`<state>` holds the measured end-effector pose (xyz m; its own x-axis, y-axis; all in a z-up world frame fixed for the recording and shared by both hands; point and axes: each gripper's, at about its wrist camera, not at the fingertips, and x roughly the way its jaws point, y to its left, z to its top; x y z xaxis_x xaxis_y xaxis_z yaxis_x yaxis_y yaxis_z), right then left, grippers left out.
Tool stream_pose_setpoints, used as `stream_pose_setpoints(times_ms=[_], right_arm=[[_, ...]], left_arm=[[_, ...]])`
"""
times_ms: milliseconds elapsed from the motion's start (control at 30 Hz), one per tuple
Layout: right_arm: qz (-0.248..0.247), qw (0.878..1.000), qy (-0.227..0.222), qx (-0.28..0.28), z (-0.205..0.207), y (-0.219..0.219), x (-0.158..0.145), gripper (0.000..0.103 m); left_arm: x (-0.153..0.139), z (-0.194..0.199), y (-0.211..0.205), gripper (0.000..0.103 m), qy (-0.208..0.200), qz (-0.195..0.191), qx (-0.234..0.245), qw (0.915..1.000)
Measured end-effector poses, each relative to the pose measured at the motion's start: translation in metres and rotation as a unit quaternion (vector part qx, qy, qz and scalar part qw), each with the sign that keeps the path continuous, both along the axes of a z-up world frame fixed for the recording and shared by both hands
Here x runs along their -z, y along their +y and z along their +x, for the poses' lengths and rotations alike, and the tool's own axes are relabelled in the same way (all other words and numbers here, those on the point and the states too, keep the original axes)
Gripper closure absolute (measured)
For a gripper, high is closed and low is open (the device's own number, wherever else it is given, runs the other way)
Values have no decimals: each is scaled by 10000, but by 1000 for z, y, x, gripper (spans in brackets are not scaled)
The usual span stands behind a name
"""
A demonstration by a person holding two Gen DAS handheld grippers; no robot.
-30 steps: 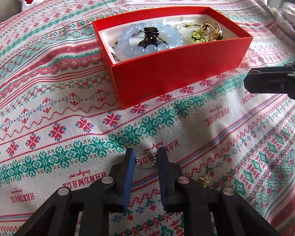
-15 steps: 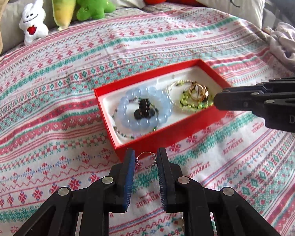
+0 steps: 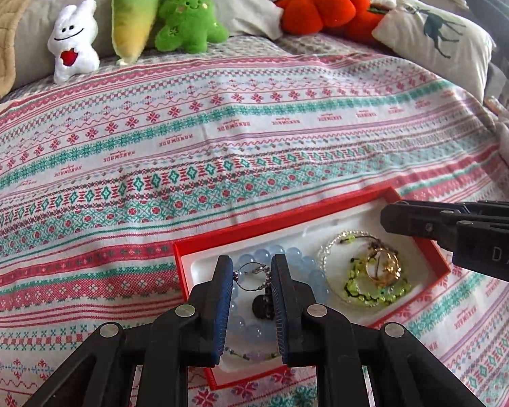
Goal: Organize jewelry
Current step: 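Carry the silver ring and gold earring into the red box and open both tools, then lift both open tools away from the red box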
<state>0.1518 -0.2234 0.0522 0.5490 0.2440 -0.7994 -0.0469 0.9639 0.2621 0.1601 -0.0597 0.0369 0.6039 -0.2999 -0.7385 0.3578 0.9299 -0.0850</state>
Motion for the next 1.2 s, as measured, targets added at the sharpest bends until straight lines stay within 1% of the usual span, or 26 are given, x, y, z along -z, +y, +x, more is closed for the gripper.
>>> stream_pose_setpoints(times_ms=[200,300,367,400,433,467,533,600,667,733,767,800,833,933,1033,1133,1200], right_arm=[[218,9995,148,181,14,-4,10,89],[218,9994,186,196,18,-2,13,89],[232,9992,226,225,20,-2,16,88],[269,9990,249,248,20,-3,17,88],[332,9987,269,269,21,-5,18,88],[400,9983,321,283,21,-6,19,88],[486,9976,392,300,22,-8,19,86],[495,9976,374,294,20,-9,16,80],[491,9978,333,301,18,-11,13,72],[510,9977,312,312,15,-12,9,70],[528,9976,309,311,13,-12,7,70],[535,9977,305,300,11,-13,5,69],[524,9978,303,282,9,-13,3,65],[458,9983,287,223,0,-14,-2,53],[391,9987,297,168,-11,-15,-7,48],[268,9990,329,136,-24,-15,-9,48],[168,9991,364,126,-34,-16,-8,47]], left_arm=[[7,10,-5,85,105,-167,-77,9998],[6,11,-7,85,90,-243,-90,9996],[6,13,-7,84,150,-302,-98,9994],[6,14,-7,80,199,-326,-112,9992],[6,15,-6,73,228,-346,-134,9991],[6,14,-4,71,232,-369,-156,9989],[3,13,-3,61,229,-397,-177,9988],[0,10,-1,56,202,-403,-182,9988],[-4,7,0,52,183,-385,-204,9989],[-8,3,4,44,195,-364,-246,9988],[-9,1,6,42,200,-354,-270,9988],[-11,-1,8,37,207,-336,-292,9988],[-12,-5,10,31,213,-309,-310,9988],[-14,-15,17,22,233,-224,-357,9988],[-14,-25,25,17,321,-159,-431,9984],[-11,-36,29,13,380,26,-507,9980],[-6,-43,32,13,488,110,-519,9974]])
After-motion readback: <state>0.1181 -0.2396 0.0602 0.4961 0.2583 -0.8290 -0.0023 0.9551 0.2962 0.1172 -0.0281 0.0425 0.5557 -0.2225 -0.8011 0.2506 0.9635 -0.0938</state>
